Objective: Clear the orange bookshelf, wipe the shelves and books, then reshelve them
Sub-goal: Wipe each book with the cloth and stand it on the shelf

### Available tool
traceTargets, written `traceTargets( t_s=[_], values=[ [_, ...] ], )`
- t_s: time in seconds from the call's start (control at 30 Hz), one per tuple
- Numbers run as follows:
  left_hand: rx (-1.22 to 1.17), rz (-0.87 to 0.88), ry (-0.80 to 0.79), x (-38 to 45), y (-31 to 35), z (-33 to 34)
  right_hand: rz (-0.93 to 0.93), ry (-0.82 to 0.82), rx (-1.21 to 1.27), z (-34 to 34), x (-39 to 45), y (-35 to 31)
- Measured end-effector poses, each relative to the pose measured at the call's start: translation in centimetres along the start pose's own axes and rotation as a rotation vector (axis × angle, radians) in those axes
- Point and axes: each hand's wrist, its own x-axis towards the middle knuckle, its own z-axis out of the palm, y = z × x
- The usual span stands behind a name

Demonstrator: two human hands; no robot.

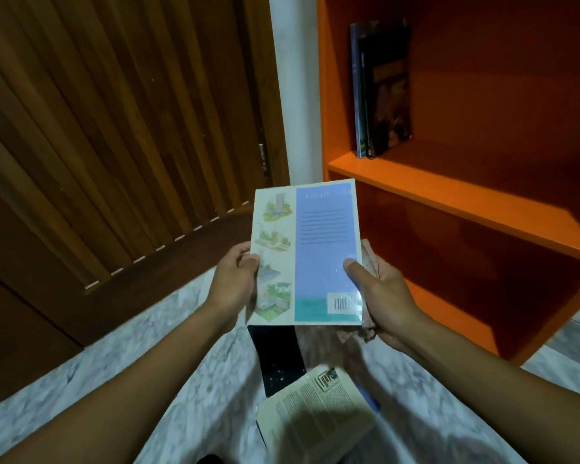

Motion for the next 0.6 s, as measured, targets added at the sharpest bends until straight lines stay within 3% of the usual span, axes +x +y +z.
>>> traceTargets(
  t_s=[0.07,0.17,0.27,0.33,0.47,0.6],
  values=[
    [0.332,0.177,0.112,-0.1,-0.1,0.3,-0.111,0.009,-0.100,0.7,-0.5,-0.9],
    [0.262,0.311,0.045,-1.4,0.8,1.9,-0.288,0.076,-0.438,2.3,-1.8,-1.8],
    [-0.016,-0.010,-0.210,-3.2,1.7,4.2,-0.492,0.118,-0.773,3.0,-3.1,-1.0],
    [-0.202,-0.167,-0.305,-3.3,1.2,4.9,-0.603,0.045,-0.941,3.2,-3.6,-0.3],
    [-0.283,-0.099,-0.182,-2.8,0.1,4.5,-0.601,-0.170,-0.996,3.0,-3.9,-0.3],
    [-0.209,-0.039,-0.070,-2.4,-0.8,4.1,-0.535,-0.232,-0.981,2.5,-3.7,-0.2]
  ],
)
